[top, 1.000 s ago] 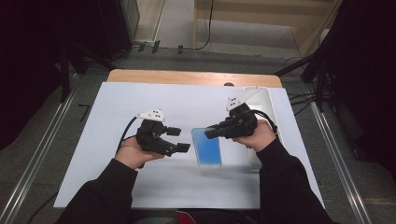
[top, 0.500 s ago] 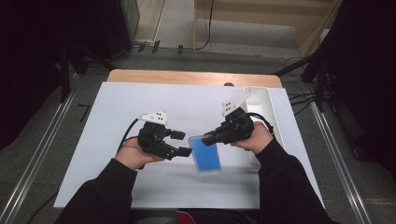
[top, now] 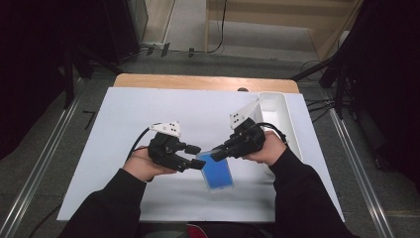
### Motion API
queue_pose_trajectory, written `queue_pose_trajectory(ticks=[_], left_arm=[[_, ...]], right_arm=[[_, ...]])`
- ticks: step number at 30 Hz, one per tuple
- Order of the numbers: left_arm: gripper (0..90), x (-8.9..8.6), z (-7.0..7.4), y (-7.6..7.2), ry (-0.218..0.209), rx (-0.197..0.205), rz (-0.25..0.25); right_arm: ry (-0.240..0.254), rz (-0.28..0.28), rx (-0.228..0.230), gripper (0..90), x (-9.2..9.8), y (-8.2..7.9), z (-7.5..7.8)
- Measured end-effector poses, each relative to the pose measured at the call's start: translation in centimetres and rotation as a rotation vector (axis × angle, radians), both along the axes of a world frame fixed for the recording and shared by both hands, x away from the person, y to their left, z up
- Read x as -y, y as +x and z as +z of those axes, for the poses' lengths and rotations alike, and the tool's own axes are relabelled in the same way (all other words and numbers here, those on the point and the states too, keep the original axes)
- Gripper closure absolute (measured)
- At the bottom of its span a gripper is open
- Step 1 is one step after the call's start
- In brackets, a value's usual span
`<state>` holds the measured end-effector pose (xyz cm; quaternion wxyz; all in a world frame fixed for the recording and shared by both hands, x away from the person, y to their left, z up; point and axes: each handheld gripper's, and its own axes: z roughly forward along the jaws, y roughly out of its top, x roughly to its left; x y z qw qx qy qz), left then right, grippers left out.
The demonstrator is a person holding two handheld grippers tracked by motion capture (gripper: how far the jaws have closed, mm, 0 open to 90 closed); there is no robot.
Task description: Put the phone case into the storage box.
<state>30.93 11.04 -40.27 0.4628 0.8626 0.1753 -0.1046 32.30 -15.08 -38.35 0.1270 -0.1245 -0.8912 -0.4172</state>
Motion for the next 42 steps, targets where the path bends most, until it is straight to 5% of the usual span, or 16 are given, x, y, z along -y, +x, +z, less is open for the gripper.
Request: queue_pose_trajectory(ticks=[6, 23, 27, 42], left_arm=[[52.2, 0.09, 0.09, -0.08, 0.022, -0.027, -0.009], [76.4, 0.44, 0.16, -0.39, 0.063, -0.024, -0.069], [78.3, 0.51, 0.17, -0.51, 0.063, -0.007, -0.076], [79.5, 0.53, 0.39, -0.37, 0.067, -0.043, -0.074]], right_arm=[[-0.009, 0.023, -0.012, 77.1, -0.22, -0.09, -0.12], [-0.019, 0.059, -0.051, 77.1, -0.76, -0.04, -0.57], [-0.021, 0.063, -0.067, 77.1, -0.84, 0.05, -0.75], [-0.021, 0.060, -0.093, 76.7, -0.80, 0.21, -0.87]])
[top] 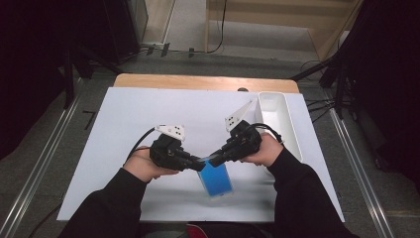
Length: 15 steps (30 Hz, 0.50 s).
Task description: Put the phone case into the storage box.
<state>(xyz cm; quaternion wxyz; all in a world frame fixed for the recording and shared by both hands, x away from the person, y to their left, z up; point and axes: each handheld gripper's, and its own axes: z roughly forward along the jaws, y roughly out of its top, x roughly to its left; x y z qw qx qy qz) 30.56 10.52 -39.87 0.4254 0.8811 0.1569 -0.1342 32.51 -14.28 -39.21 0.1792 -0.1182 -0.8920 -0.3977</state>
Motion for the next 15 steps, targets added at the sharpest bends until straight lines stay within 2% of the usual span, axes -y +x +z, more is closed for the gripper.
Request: queue_pose_trajectory(ticks=[5, 9, 11, 13, 15], left_arm=[[79.6, -0.03, 0.13, 0.08, 0.005, -0.016, 0.007], [79.7, 0.02, 0.24, -0.02, 0.005, -0.015, 0.011], [79.8, 0.04, 0.29, -0.06, 0.011, -0.013, 0.015], [79.8, -0.01, 0.30, -0.02, 0.017, -0.016, 0.016], [79.8, -0.05, 0.33, 0.00, 0.015, -0.019, 0.018]], right_arm=[[0.002, -0.013, -0.001, 76.2, 0.07, 0.11, 0.03], [-0.001, -0.018, -0.003, 74.6, -0.01, 0.10, -0.01], [-0.007, -0.024, -0.001, 68.3, -0.07, 0.07, 0.01], [0.001, -0.044, 0.025, 55.4, -0.07, -0.05, 0.03], [0.001, -0.070, 0.025, 51.8, -0.01, 0.04, 0.12]])
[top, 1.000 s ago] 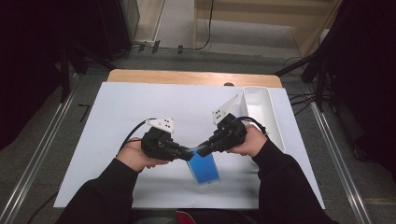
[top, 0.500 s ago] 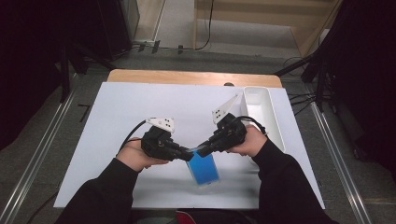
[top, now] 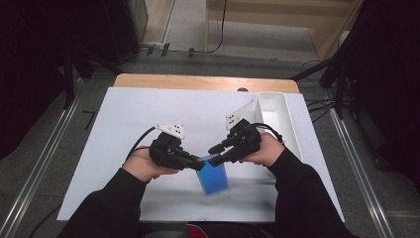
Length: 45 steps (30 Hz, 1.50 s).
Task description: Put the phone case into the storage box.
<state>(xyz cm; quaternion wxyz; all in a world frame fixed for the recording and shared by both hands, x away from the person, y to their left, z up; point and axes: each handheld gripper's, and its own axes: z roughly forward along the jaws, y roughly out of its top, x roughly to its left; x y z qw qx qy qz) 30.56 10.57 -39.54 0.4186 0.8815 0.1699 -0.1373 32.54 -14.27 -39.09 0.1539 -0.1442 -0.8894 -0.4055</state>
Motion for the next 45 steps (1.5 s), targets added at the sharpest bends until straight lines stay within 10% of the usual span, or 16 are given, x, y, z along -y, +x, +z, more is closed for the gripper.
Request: queue_pose_trajectory(ticks=[10, 30, 45], left_arm=[[79.7, -0.1, 0.8, -0.2, 0.029, -0.019, 0.029], [79.5, -1.7, 2.4, 0.5, 0.087, 0.004, 0.193], [79.5, -3.6, 2.9, 1.8, 0.139, -0.019, 0.406]], right_arm=[[0.028, -0.086, 0.108, 27.3, 0.9, -0.4, 1.1], [-0.002, -0.176, 0.205, 25.2, 1.8, -1.1, 1.5], [-0.028, -0.253, 0.235, 25.1, 2.2, -1.2, 0.4]])
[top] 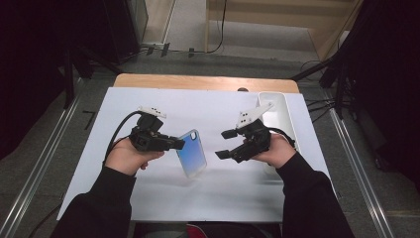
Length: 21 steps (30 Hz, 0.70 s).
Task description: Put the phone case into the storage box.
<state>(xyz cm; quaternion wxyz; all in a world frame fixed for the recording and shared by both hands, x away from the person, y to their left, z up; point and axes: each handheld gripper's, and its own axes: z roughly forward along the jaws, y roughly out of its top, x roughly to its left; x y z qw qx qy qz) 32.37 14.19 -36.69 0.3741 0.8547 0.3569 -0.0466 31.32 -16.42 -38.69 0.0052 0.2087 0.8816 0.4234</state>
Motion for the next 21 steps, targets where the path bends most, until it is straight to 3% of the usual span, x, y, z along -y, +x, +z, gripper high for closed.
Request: queue_pose_trajectory(ticks=[5, 10, 14, 21], left_arm=[[79.5, -0.5, 0.1, 0.4, -0.002, -0.009, 0.051], [79.5, -0.8, 0.3, 0.8, 0.012, 0.007, 0.093], [79.5, -0.8, 0.4, 1.2, -0.002, -0.015, 0.123], [79.5, 0.2, 1.0, 2.0, -0.006, -0.006, 0.141]], right_arm=[[-0.007, -0.016, 0.007, 24.5, -0.2, 0.0, -0.5], [-0.015, -0.034, 0.005, 24.4, -0.5, 0.1, -1.0], [-0.013, -0.047, 0.021, 22.8, -0.8, 0.2, -1.3], [-0.008, -0.075, 0.022, 17.0, -1.2, 0.3, -1.7]])
